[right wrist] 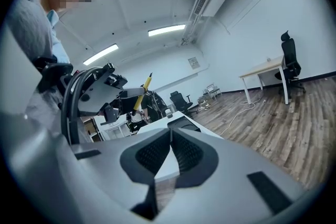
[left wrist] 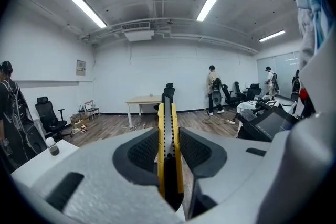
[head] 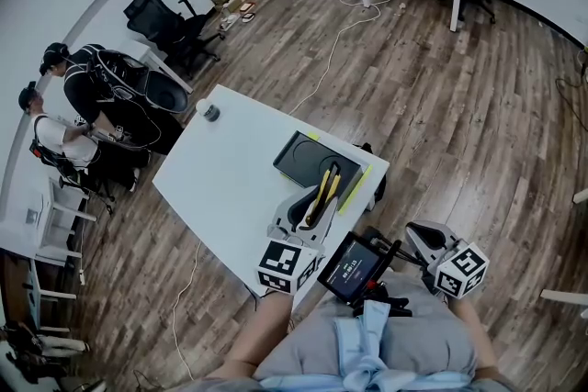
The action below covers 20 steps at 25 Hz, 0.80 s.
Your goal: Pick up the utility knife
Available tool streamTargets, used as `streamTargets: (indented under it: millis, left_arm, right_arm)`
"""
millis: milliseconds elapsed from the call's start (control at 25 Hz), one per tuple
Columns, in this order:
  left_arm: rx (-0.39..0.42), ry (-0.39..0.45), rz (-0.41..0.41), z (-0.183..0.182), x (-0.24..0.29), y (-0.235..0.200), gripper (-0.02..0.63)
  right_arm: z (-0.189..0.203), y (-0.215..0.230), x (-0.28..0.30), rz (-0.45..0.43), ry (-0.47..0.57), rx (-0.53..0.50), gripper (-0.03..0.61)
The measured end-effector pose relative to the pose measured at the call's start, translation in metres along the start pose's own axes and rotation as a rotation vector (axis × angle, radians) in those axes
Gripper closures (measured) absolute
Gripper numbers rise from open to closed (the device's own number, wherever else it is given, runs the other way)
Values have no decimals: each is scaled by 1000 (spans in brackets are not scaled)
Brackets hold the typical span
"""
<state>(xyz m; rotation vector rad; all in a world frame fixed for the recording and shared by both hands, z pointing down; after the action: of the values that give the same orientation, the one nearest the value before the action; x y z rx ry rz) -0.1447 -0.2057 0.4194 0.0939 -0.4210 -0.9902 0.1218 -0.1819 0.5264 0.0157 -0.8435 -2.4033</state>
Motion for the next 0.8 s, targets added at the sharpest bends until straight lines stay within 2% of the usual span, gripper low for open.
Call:
streamTargets:
  millis: [440,800]
  left_arm:
    - [-9,-3,14,0,5,0,483]
    - [-7,-6,25,1,10,5,483]
  right_arm:
    - [-9,-4,-1,13,6,-94,551]
    - [-7,-3,-4,5,2,-106,551]
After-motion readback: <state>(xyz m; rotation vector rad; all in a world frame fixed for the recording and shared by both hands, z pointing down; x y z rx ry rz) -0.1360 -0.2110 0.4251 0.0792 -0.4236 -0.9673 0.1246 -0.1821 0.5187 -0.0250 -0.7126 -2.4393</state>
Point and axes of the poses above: the fingertips, and each gripper's own axes: x forward along the fingers, y to its right, z out of its underside, the point moved 8 cm from there along -x, backward along the fingers, and after that the axes turned 12 degrees about x, right-handed, at the moved point
